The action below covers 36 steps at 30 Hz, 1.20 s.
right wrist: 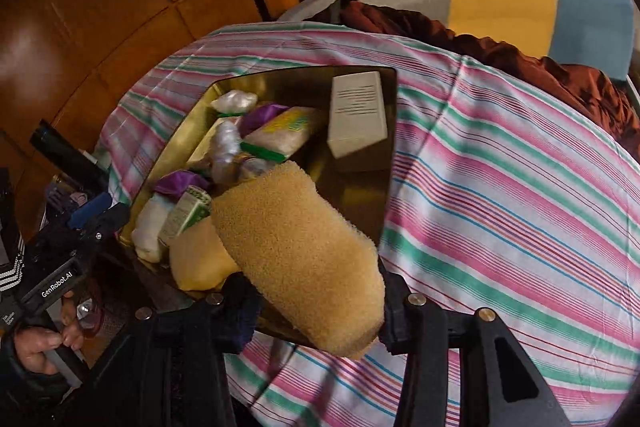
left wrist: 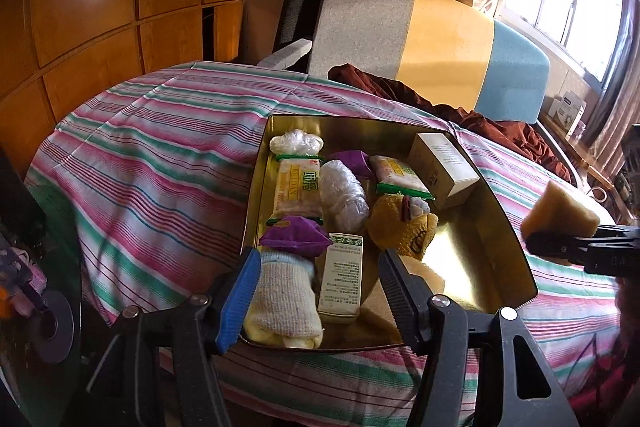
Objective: Organize objects
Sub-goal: 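Lower the yellow sponge into the tray and open the right gripper, then withdraw both grippers from the tray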
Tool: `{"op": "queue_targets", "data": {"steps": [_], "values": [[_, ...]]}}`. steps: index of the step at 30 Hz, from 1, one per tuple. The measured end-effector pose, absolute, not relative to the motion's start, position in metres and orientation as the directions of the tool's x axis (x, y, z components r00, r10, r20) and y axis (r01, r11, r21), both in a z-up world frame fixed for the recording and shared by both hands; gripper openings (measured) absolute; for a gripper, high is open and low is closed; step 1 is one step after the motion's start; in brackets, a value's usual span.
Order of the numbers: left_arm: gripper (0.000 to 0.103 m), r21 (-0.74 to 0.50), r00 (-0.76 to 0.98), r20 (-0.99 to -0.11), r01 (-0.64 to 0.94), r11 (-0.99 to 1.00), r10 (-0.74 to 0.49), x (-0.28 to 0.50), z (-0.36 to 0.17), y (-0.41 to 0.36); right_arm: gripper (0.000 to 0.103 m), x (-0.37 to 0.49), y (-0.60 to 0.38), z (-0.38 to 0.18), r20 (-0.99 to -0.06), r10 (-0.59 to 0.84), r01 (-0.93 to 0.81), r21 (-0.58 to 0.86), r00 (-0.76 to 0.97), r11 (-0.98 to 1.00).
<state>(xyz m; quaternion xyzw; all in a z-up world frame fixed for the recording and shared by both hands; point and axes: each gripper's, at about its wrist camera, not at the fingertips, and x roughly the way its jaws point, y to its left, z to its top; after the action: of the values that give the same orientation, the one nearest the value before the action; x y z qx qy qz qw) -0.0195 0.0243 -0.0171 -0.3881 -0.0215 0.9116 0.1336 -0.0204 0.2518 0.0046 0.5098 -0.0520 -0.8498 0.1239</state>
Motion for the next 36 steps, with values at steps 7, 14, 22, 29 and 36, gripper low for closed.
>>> {"op": "queue_targets", "data": {"steps": [7,14,22,29,36], "values": [[0.071,-0.146,-0.669,-0.698,-0.216,-0.966,0.255,-0.020,-0.020,0.016,0.051,-0.038,0.218,-0.024,-0.895,-0.213,0.183,0.151,-0.391,-0.971],[0.078,-0.154,-0.662,-0.710,-0.190,-0.970,0.242,-0.023,-0.027,0.009,0.078,-0.043,0.216,-0.039,-0.913,-0.154,0.171,0.095,-0.377,-0.981],[0.096,-0.141,-0.689,-0.689,-0.175,-0.975,0.223,-0.020,-0.019,0.012,0.079,-0.025,0.223,-0.020,-0.874,-0.099,0.102,0.057,-0.477,-0.993],[0.103,-0.100,-0.726,-0.656,-0.187,-0.977,0.206,-0.010,-0.003,0.025,0.081,0.001,0.218,0.008,-0.787,0.008,0.010,-0.018,-0.617,-1.000],[0.103,-0.042,-0.772,-0.623,-0.124,-0.991,0.124,0.004,0.011,0.037,0.081,0.022,0.219,0.031,-0.702,0.064,-0.074,-0.016,-0.709,-0.997]]}}
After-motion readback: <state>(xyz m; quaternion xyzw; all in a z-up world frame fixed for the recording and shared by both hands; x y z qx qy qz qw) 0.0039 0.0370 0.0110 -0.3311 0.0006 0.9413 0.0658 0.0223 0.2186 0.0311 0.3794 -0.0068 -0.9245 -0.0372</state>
